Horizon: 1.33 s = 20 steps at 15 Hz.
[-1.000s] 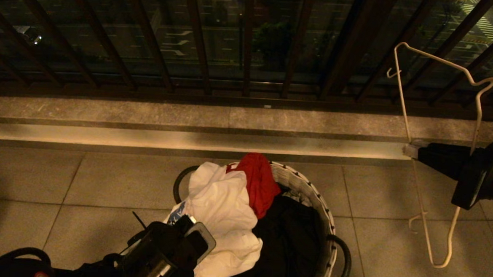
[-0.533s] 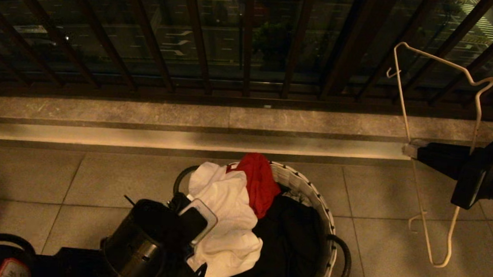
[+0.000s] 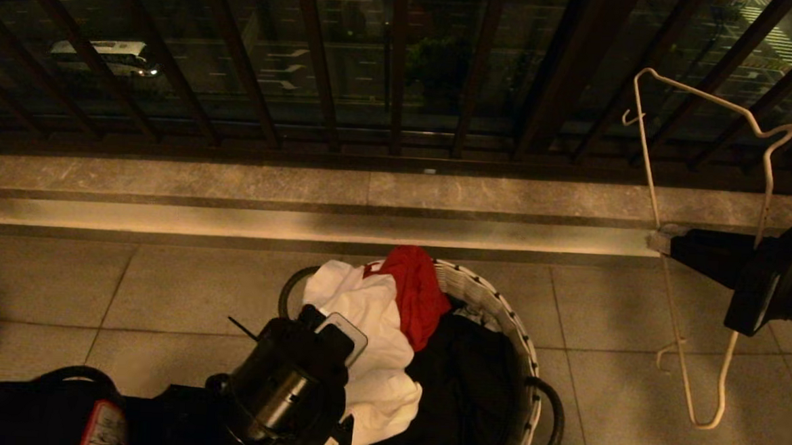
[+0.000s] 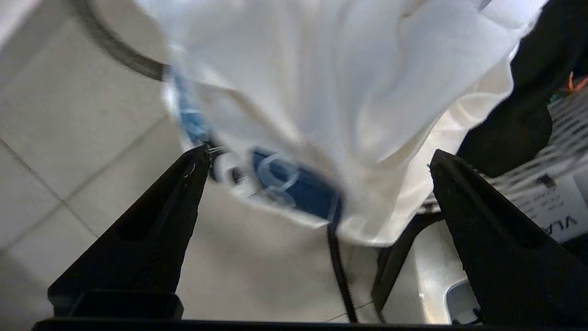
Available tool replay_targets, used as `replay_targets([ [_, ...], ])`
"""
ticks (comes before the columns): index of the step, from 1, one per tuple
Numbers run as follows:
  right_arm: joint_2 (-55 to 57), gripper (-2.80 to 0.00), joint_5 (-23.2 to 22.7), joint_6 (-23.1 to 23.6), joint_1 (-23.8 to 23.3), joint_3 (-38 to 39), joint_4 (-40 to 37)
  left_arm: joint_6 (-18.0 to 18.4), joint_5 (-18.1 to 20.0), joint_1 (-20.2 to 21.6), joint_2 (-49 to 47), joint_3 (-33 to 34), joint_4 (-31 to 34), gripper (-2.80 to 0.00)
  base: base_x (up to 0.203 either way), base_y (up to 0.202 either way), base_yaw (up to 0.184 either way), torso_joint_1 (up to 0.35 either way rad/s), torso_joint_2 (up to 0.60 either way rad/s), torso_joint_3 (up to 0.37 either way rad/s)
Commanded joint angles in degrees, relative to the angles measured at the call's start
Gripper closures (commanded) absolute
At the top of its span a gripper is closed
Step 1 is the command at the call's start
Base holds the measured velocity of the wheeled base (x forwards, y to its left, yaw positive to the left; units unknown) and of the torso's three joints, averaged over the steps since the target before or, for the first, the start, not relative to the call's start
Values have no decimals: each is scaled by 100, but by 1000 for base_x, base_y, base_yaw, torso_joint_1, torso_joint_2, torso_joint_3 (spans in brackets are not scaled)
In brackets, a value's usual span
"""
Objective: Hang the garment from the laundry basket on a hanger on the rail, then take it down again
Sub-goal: Pick up clothes from the basket
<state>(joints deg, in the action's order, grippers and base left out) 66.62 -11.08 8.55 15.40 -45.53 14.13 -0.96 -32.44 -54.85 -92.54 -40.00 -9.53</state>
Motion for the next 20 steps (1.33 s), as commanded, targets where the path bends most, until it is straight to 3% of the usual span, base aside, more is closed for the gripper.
replay_targets([
  [1, 9, 0, -8, 7, -57, -8, 11, -26, -22, 7, -502, 129, -354, -280, 0, 0, 0, 0, 0, 0],
  [3, 9, 0, -17, 7, -81, -26, 11, -27, -33, 9, -724, 428, -908, -280, 0, 0, 0, 0, 0, 0],
  [9, 9, 0, -26, 7, -90, -26, 11, 125, 19, -3, -369, 1116, -872, -280, 0, 0, 0, 0, 0, 0],
  [10, 9, 0, -26, 7, -90, -26, 11, 166, 148, -1, -259, 1278, -866, -280, 0, 0, 0, 0, 0, 0],
  [12, 9, 0, -26, 7, -90, -26, 11, 194, 776, 2, 36, 1630, -810, -280, 0, 0, 0, 0, 0, 0],
  [13, 9, 0, -26, 7, -90, -26, 11, 168, 837, 25, 136, 1641, -786, -280, 0, 0, 0, 0, 0, 0],
  [18, 36, 0, -26, 7, -90, -26, 11, -54, 787, 142, 508, 310, -708, -280, 0, 0, 0, 0, 0, 0],
  [20, 94, 0, -21, 7, -99, -31, 11, -543, 1037, 119, 272, -141, -206, -280, 0, 0, 0, 0, 0, 0],
])
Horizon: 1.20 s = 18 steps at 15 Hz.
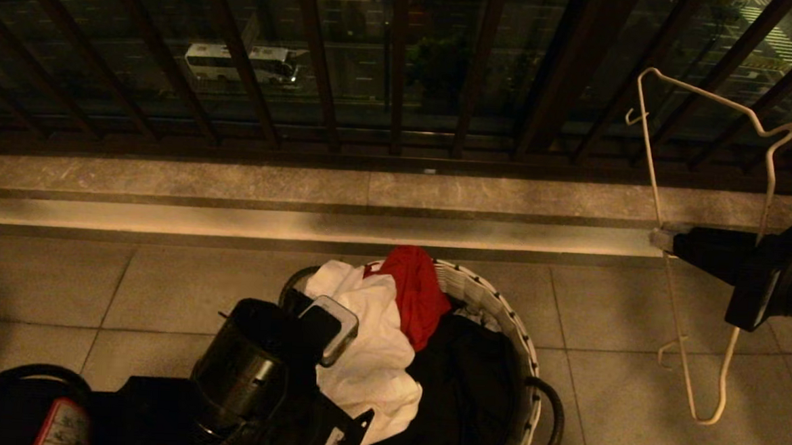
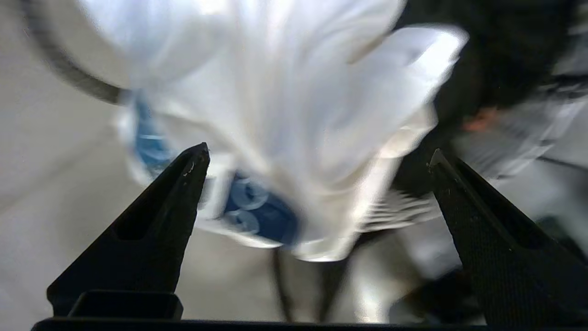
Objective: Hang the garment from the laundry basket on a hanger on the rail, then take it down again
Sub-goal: Pick up clothes from the basket
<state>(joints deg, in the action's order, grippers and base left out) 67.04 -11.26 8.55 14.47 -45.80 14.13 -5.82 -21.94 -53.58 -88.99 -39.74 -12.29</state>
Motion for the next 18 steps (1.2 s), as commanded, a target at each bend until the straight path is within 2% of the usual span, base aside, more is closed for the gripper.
replay_targets([
  [1, 55, 0, -7, 7, -21, -8, 11, -348, 319, -7, -184, -275, 259, -280, 0, 0, 0, 0, 0, 0],
  [2, 55, 0, -7, 7, -41, -8, 11, -610, 617, 3, -263, -344, 317, -280, 0, 0, 0, 0, 0, 0],
  [4, 64, 0, -7, 7, -41, -8, 11, -741, 952, 20, -513, -396, 296, -280, 0, 0, 0, 0, 0, 0],
  [6, 55, 0, -15, 7, -98, -17, 11, -823, 1042, 28, -883, -358, 126, -280, 0, 0, 0, 0, 0, 0],
  [9, 55, 0, -16, 7, -120, -25, 11, -819, 1113, 70, -1102, 112, -627, -280, 0, 0, 0, 0, 0, 0],
  [12, 46, 0, -16, 7, -120, -25, 11, -821, 1173, 67, -1026, 518, -678, -280, 0, 0, 0, 0, 0, 0],
  [18, 63, 0, -16, 7, -120, -25, 11, -840, 1365, 50, -288, 1176, -651, -280, 0, 0, 0, 0, 0, 0],
])
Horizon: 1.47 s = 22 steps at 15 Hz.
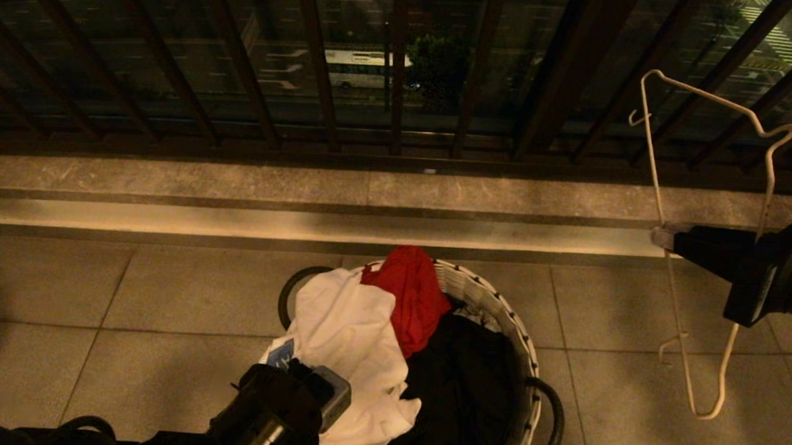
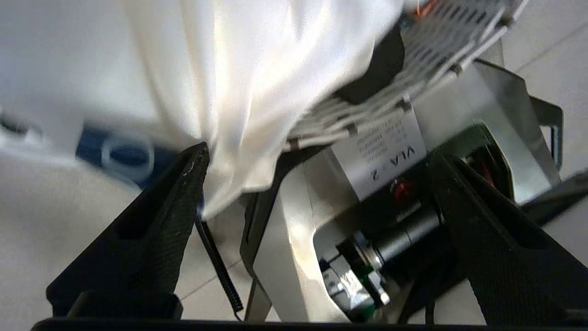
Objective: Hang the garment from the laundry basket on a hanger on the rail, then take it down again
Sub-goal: Pick up clothes from the basket
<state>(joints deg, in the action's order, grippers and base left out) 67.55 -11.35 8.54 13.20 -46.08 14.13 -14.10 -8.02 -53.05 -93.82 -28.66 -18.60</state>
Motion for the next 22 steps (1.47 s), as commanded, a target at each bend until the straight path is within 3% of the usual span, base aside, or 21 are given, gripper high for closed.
replay_targets([
  [1, 10, 0, -8, 8, 7, 3, 11, -13, 27, -9, 307, 90, -1, -280, 0, 0, 0, 0, 0, 0],
  [3, 13, 0, -8, -8, -1, 3, 11, 12, 30, 10, 576, 77, -3, -280, 0, 0, 0, 0, 0, 0],
  [5, 42, 0, -8, 8, 5, 3, 11, 423, -58, 144, 785, -38, 8, -280, 0, 0, 0, 0, 0, 0],
  [10, 92, 0, -8, 8, 7, 11, 11, 1293, -947, 313, 272, -358, -46, -280, 0, 0, 0, 0, 0, 0],
  [16, 83, 0, -8, 16, 7, 11, 11, 2190, -1620, 304, -256, -727, -83, -280, 0, 0, 0, 0, 0, 0],
  [17, 80, 0, -8, 16, 7, 11, 11, 2273, -1771, 305, -323, -727, -200, -280, 0, 0, 0, 0, 0, 0],
  [19, 66, 0, -8, 16, 7, 11, 11, 2422, -2073, 312, -590, -673, -1026, -280, 0, 0, 0, 0, 0, 0],
  [20, 66, 0, -8, 16, 7, 11, 11, 2723, -2350, 337, -734, -582, -1413, -280, 0, 0, 0, 0, 0, 0],
  [22, 57, 0, -8, 16, 7, 11, 11, 2985, -2536, 364, -859, -385, -2065, -280, 0, 0, 0, 0, 0, 0],
])
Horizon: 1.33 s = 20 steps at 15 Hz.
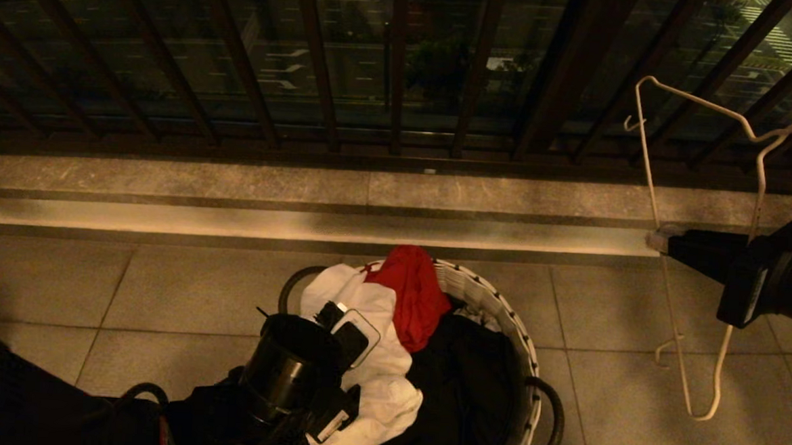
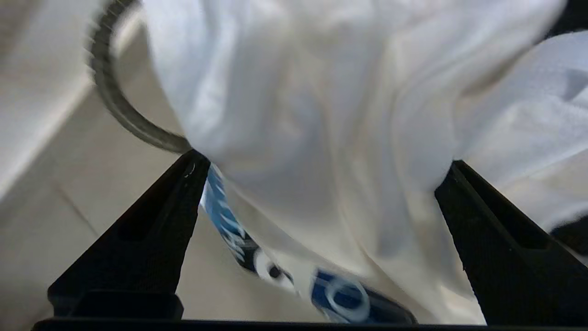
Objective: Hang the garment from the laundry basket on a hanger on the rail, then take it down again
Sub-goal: Pick up clothes from the basket
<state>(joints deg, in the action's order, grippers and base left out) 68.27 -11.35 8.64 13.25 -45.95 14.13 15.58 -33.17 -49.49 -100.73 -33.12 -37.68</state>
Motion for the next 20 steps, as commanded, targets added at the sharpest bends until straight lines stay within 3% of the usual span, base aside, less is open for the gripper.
replay_targets([
  [1, -15, 0, -8, 6, 2, -2, 11, 49, -34, 5, -109, 96, -283, -280, 0, 0, 0, 0, 0, 0],
  [8, -15, 0, -8, 6, 2, -2, 11, 156, -252, -16, 774, 166, -319, -280, 0, 0, 0, 0, 0, 0],
  [12, -15, 0, -8, 6, 2, -2, 11, 133, -217, -61, 798, 357, -328, -280, 0, 0, 0, 0, 0, 0],
  [17, 11, 0, -8, 6, 2, -2, 11, -82, -158, -520, 722, 472, -303, -280, 0, 0, 0, 0, 0, 0],
  [20, 11, 0, -8, 6, 2, -2, 11, -263, -169, -527, 148, 521, -338, -280, 0, 0, 0, 0, 0, 0],
])
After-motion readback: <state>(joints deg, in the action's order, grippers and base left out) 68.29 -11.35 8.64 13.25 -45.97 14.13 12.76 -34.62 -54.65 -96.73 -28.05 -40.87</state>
